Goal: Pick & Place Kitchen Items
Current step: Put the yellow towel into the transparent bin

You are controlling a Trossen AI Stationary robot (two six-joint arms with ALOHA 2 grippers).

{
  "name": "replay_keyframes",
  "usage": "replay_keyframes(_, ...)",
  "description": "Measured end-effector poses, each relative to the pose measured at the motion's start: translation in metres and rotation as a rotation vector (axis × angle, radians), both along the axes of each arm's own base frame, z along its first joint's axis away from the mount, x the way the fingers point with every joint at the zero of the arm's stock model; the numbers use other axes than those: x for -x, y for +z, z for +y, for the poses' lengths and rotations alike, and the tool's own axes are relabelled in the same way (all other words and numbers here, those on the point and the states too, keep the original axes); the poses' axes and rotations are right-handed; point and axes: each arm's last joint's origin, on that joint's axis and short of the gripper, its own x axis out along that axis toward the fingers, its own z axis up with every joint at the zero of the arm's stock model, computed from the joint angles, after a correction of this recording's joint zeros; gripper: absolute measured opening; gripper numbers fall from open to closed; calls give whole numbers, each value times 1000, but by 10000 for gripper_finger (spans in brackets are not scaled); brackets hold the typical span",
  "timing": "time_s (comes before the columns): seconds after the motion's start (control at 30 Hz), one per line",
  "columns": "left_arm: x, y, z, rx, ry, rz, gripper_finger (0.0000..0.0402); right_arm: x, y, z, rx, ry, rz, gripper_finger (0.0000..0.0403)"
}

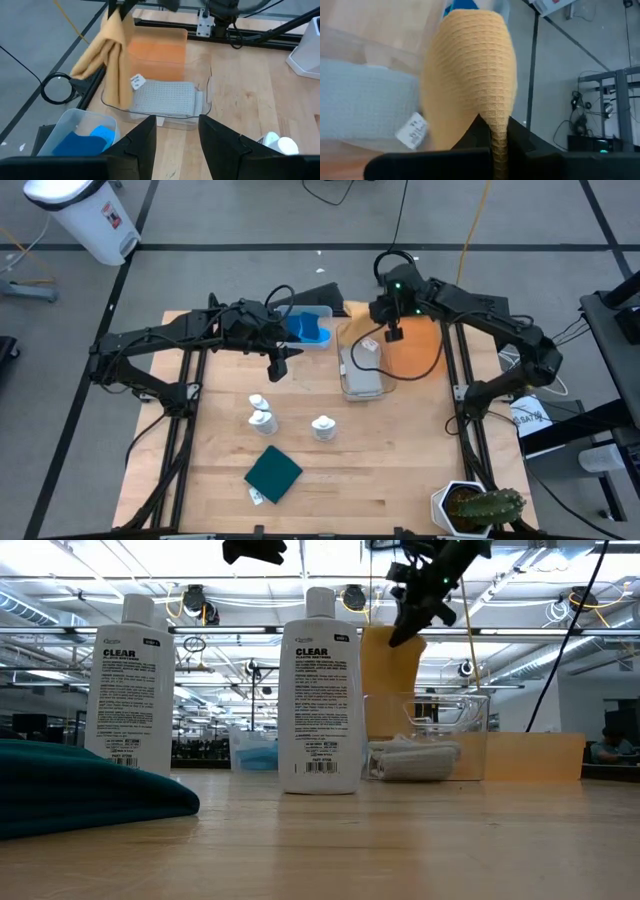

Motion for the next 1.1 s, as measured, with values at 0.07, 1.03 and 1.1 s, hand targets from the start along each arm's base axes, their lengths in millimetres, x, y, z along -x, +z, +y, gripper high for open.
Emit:
replay_keyframes(0.07,0,0,0,0,0,1,152,-3,-5,-2,5,4,19,0)
replay_keyframes(1.03,0,0,0,0,0,3,152,-18,-55,53,-424,48,121,0)
replay_keyframes(1.1,0,0,0,1,0,3,152,-19,-61,55,-429,58,125,0)
